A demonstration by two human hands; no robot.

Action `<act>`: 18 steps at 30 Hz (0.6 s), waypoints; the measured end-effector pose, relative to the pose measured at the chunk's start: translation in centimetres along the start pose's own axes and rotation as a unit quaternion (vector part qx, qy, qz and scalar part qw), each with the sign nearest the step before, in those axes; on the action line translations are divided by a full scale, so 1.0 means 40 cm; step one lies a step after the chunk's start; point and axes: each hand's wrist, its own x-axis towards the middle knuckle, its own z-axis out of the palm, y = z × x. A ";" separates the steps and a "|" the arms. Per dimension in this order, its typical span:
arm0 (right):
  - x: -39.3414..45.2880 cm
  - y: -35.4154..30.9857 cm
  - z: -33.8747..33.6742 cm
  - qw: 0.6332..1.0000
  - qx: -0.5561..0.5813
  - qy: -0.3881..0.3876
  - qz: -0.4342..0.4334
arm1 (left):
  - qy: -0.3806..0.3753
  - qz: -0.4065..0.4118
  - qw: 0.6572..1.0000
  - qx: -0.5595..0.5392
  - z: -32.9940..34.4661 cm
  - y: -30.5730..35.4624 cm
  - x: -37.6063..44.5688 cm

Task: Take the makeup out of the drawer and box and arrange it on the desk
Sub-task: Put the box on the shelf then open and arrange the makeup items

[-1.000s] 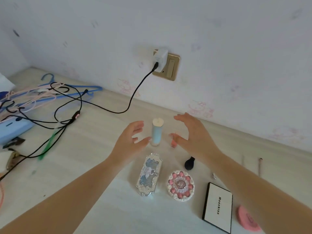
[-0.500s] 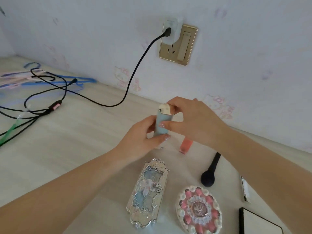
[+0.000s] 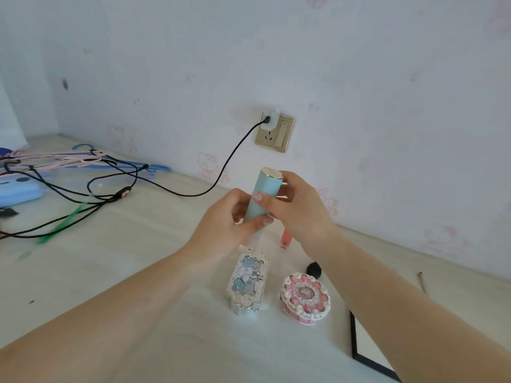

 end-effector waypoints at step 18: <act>0.048 -0.066 -0.068 0.979 -0.201 0.019 0.002 | 0.037 -0.051 0.998 -0.008 -0.100 -0.031 -0.011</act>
